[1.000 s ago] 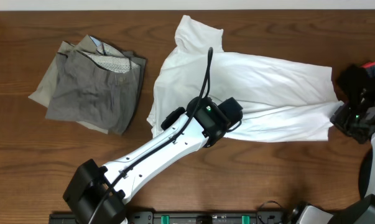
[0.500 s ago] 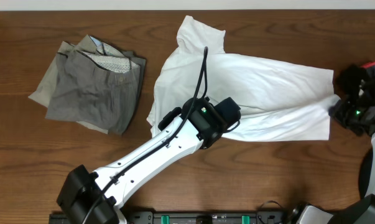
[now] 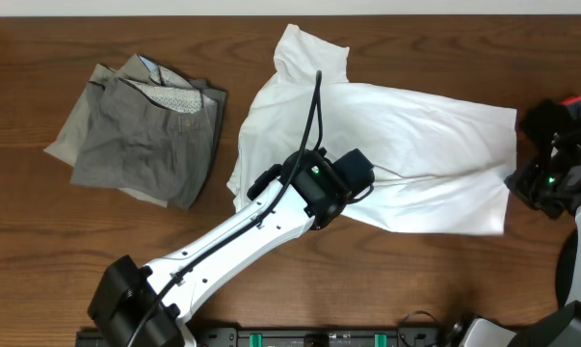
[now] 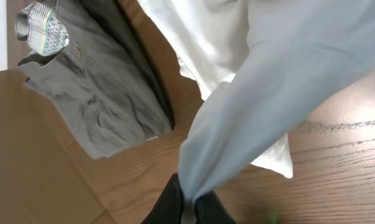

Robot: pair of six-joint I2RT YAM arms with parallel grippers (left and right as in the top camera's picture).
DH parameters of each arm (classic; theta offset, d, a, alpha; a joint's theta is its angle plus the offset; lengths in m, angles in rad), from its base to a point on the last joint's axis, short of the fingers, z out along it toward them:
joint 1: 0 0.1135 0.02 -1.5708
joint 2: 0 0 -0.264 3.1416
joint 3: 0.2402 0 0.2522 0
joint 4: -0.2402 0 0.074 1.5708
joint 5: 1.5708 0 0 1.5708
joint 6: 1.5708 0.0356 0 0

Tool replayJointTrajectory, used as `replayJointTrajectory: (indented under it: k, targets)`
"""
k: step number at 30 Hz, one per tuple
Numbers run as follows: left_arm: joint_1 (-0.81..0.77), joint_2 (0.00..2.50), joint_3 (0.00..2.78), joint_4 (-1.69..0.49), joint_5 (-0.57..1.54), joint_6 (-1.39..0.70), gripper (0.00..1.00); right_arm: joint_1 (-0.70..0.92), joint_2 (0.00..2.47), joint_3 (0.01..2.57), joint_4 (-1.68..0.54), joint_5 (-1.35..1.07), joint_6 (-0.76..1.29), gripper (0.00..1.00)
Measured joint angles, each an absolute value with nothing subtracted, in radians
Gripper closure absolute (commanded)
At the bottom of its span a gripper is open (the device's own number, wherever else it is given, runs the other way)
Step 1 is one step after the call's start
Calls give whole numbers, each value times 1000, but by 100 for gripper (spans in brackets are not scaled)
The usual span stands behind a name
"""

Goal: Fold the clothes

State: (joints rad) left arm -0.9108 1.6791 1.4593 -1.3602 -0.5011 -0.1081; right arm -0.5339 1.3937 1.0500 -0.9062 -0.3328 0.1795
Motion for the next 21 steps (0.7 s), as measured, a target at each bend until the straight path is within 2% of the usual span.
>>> replayJointTrajectory:
  k: [4,6,9,17,21]
  targets:
    - [-911,1679,1459,-1360,-501,-108,94,-534,1402,1050,-897,-268,204,87]
    - [-911,1679,1459,-1360,-501,-108,94,-534,1413,1047,-878,-250,217,75]
    - [-910,1679,1459,-1360,-501,-108,94,-534,1443,1026,-860,-231,228,63]
    - [-910,1679,1459,-1349,-501,-108,94,-534,1581,894,-741,-205,253,69]
    - [-910,1679,1459,-1338,-501,-108,94,-534,1623,848,-677,-201,254,68]
